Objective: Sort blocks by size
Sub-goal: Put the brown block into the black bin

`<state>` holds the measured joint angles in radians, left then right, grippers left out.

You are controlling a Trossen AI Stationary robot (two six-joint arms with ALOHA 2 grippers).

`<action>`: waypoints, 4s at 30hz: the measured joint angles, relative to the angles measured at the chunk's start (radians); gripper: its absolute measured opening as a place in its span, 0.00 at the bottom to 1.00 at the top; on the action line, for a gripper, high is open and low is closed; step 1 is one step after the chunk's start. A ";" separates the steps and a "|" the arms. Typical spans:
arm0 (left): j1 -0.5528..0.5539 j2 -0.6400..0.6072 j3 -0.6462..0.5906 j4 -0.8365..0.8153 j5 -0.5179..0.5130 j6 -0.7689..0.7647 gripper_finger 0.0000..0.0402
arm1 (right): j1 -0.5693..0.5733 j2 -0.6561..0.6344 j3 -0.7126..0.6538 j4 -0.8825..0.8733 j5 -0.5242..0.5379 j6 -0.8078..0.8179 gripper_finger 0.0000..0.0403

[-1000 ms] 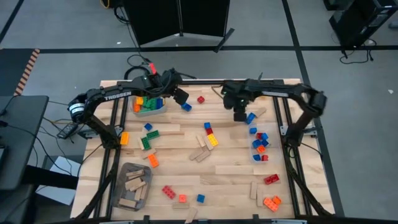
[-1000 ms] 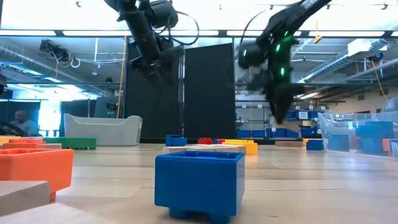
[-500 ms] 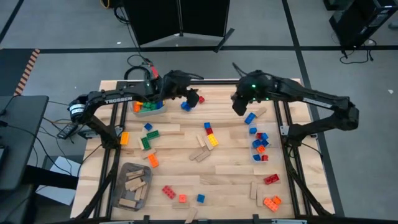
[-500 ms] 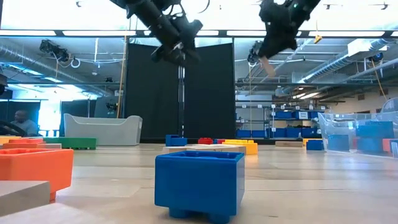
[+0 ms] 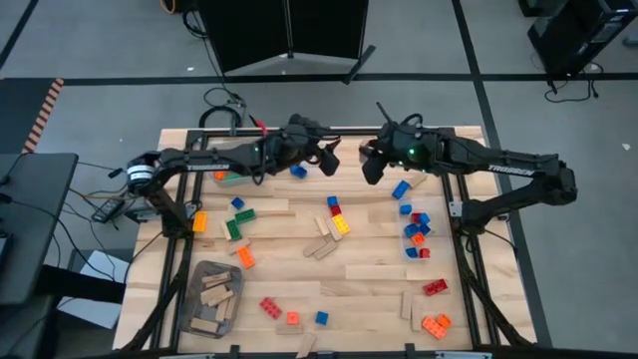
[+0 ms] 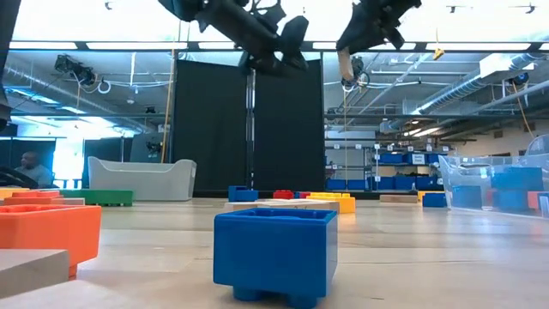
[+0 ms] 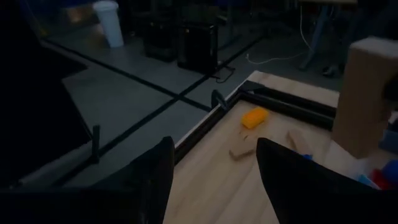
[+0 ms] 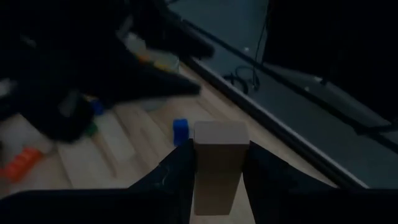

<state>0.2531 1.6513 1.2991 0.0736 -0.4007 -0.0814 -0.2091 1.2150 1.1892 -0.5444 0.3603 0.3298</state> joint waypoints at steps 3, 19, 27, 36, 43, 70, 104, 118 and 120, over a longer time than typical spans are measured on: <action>0.000 0.035 0.000 0.065 0.000 -0.001 0.58 | 0.001 0.003 0.001 0.034 0.027 0.005 0.30; -0.051 0.109 0.000 0.337 0.155 0.354 0.57 | -0.030 -0.012 0.001 0.092 0.108 0.011 0.30; -0.051 0.130 0.000 0.415 0.151 0.354 0.57 | -0.030 0.005 0.001 0.156 0.066 -0.045 0.30; -0.050 0.150 0.000 0.452 0.137 0.340 0.55 | -0.019 0.012 0.001 0.207 0.010 -0.079 0.30; -0.051 0.151 0.000 0.447 0.119 0.277 0.32 | -0.019 0.012 0.001 0.187 0.010 -0.078 0.30; -0.065 -0.154 0.000 -0.202 0.059 0.076 0.16 | -0.017 -0.132 0.001 -0.094 -0.019 0.080 0.77; -1.119 -0.215 -0.013 -1.396 0.299 -1.216 0.16 | 0.389 -0.096 0.000 -0.220 -0.022 0.227 0.69; -1.283 -0.006 -0.073 -1.165 0.484 -1.179 0.20 | 0.477 -0.088 0.000 -0.225 0.014 0.229 0.68; -1.283 0.020 -0.073 -1.165 0.505 -1.180 0.27 | 0.478 -0.088 0.000 -0.225 0.014 0.228 0.68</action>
<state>-1.0302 1.6708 1.2263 -1.0912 0.1046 -1.2610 0.2691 1.1271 1.1896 -0.7696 0.3748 0.5583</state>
